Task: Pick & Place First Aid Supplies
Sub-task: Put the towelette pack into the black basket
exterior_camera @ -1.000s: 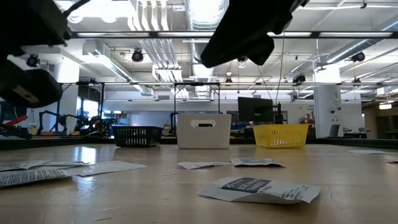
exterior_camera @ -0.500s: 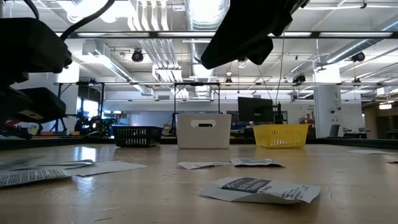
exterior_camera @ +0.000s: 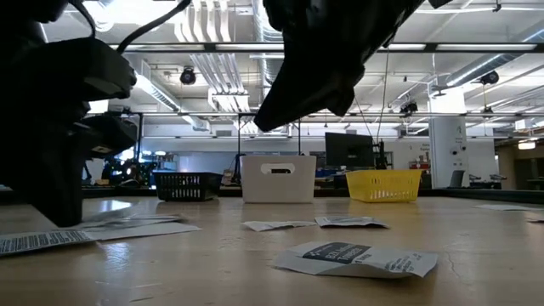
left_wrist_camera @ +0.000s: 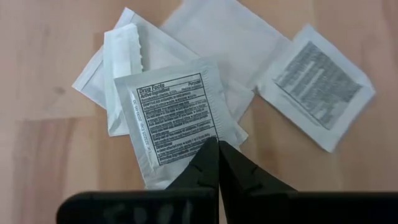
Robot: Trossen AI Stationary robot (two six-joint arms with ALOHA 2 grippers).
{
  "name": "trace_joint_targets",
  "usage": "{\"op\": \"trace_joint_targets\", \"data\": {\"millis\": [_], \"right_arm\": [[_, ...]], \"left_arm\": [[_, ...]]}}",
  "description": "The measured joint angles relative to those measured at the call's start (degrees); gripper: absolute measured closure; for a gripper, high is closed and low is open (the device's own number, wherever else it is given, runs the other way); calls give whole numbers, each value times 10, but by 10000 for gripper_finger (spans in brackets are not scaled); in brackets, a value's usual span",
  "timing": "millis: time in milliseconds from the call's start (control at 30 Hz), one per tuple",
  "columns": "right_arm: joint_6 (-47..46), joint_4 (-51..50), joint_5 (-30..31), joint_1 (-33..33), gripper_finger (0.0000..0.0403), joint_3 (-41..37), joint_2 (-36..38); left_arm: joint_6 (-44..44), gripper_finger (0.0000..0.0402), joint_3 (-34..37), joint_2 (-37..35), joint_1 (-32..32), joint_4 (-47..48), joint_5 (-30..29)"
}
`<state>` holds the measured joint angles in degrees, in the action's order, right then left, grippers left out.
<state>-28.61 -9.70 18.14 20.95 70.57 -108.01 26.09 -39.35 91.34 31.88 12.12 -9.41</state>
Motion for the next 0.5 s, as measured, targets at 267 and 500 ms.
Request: {"op": "trace_joint_targets", "data": {"millis": [267,500], "right_arm": [[-29,34,-1,-31,360,-4,0],[-52,41,-1,-70,360,-8,0]], "left_arm": [[-45,401,1,12,-34,-1,-33],[-83,401,1,27,-62,-21,-55]]}}
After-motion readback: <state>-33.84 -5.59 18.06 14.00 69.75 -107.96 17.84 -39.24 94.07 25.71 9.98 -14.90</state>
